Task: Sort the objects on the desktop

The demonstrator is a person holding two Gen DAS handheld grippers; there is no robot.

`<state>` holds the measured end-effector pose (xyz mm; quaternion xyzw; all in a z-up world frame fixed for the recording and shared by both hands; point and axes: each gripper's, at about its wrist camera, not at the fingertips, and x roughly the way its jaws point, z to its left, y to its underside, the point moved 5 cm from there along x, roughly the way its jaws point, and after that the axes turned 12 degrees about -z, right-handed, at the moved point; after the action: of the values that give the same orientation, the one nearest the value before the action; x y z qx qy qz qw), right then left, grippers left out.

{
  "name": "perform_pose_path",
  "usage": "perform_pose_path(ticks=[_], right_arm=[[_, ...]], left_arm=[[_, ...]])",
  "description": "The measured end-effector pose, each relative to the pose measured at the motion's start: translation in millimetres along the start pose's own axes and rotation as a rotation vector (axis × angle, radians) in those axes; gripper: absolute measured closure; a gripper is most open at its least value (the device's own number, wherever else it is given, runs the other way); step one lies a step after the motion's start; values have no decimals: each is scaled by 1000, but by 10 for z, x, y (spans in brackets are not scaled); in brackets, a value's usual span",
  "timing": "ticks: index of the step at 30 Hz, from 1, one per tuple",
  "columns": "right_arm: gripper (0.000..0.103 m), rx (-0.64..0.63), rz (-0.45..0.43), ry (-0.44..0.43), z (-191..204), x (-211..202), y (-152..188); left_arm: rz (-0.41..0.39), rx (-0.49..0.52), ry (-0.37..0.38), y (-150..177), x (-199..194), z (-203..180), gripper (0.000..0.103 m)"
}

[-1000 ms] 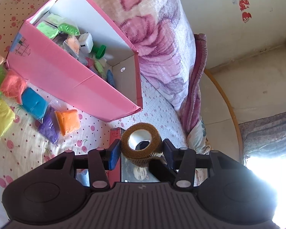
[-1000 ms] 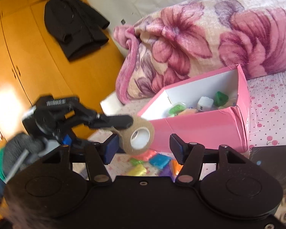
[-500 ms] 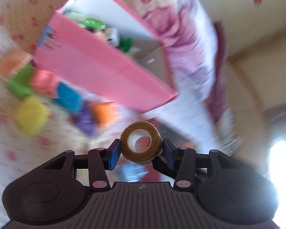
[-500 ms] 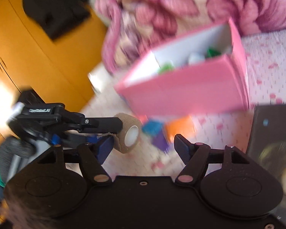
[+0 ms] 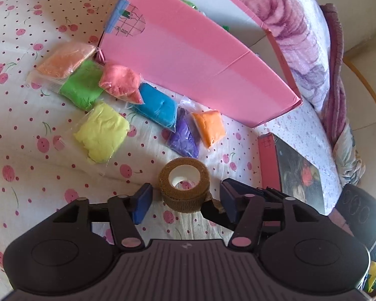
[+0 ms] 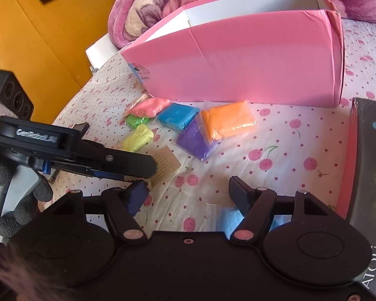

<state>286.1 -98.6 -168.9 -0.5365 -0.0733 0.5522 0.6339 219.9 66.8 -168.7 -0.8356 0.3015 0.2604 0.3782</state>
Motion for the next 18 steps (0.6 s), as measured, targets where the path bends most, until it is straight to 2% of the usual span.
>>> perform_pose_path(ticks=[6,10,14,18], right_arm=[[33,121,-23,-11,-103,13,-29],[33,171,-31,-19,-141,17,-39],[33,167,-30,-17,-132,24,-35],[33,178,-32,-12,-147,27,-40]], left_arm=[[-7,79,1,1,-122,-12,38],[-54,213,-62,-28,-137,-45,38],[-51,184,-14,-78,-66,-74,38],[-52,274,-11,-72,-13,-171,38]])
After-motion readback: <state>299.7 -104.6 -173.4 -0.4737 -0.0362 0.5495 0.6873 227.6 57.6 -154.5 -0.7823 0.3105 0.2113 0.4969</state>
